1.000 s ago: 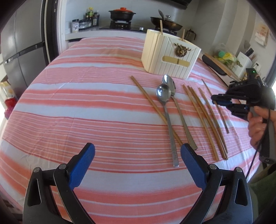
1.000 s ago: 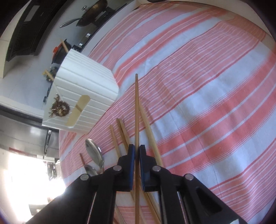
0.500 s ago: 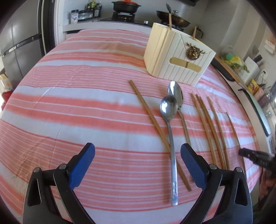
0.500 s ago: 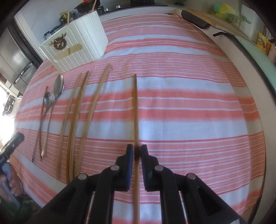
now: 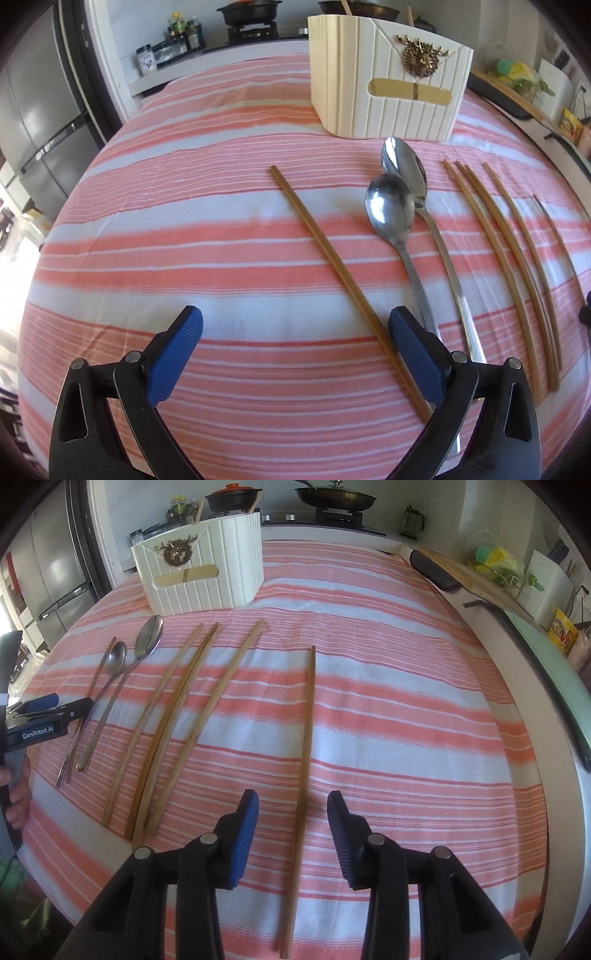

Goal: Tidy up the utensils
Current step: 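Grasp a chopstick with the left tool while the right tool lifts its chopstick upright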

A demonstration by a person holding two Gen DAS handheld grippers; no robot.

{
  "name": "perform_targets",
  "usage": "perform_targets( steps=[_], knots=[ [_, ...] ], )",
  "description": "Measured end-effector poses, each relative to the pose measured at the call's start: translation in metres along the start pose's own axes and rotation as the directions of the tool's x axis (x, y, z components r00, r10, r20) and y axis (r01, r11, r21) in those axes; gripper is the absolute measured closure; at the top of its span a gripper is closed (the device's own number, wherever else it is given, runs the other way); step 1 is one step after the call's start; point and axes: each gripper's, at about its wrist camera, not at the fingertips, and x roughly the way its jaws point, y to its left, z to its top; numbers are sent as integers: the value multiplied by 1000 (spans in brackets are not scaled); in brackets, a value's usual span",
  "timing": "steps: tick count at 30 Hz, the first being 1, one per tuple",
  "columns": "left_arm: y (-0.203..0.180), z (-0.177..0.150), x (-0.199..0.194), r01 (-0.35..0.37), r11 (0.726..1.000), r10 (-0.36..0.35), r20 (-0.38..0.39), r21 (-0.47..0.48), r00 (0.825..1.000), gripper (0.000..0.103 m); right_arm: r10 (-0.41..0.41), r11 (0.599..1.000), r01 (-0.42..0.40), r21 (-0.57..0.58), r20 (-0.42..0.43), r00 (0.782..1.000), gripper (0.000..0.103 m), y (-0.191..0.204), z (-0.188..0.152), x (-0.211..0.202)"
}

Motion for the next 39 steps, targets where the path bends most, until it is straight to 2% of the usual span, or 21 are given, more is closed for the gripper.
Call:
perform_targets(
  steps=[3,8,12,15,18,21,22,23,24,25,26,30,34,36,39],
  knots=[
    [12,-5,-5,5,999,-4,-14,34,1000,2,10,1000,-11,-18,-24,1000,64,-4,-4,-3],
    [22,-8,-11,18,993,-12,-54,118,998,2,35,998,-40,-41,-111,993,63,-8,-2,6],
    [27,4,-1,79,985,-62,-116,150,991,2,37,997,-47,-63,-160,986,57,-9,8,13],
    [28,20,11,112,981,-91,-138,158,986,5,37,997,-48,-60,-178,983,57,-11,26,24],
    [32,41,25,161,982,-142,-170,103,975,13,52,998,-60,-37,-186,981,57,-13,48,37],
    [28,63,35,148,985,-130,-179,90,975,30,49,998,-54,-20,-183,982,59,-15,75,51],
    [27,69,38,138,986,-121,-181,88,976,38,48,999,-49,-5,-179,983,62,-17,83,56],
    [25,74,40,127,988,-110,-177,89,978,45,47,999,-45,12,-176,983,70,-19,91,60],
    [22,78,41,133,987,-115,-174,93,978,72,42,999,-38,25,-172,984,76,-21,99,64],
    [21,81,42,149,985,-131,-173,92,976,94,42,999,-36,37,-174,984,91,-23,106,67],
    [20,82,42,153,984,-136,-175,89,975,95,54,997,-45,59,-174,983,96,-26,111,70],
    [22,83,34,136,987,-125,-123,87,985,99,81,991,-66,115,-136,987,97,-32,121,69],
    [35,84,-9,163,986,-163,3,42,987,99,122,986,-119,120,-19,992,97,-30,123,34],
    [42,85,-38,185,982,-187,74,29,980,99,134,986,-137,98,42,990,97,-27,123,11],
    [51,83,-81,225,974,-225,174,24,959,99,163,983,-173,67,126,978,97,-19,120,-27]
  ],
)
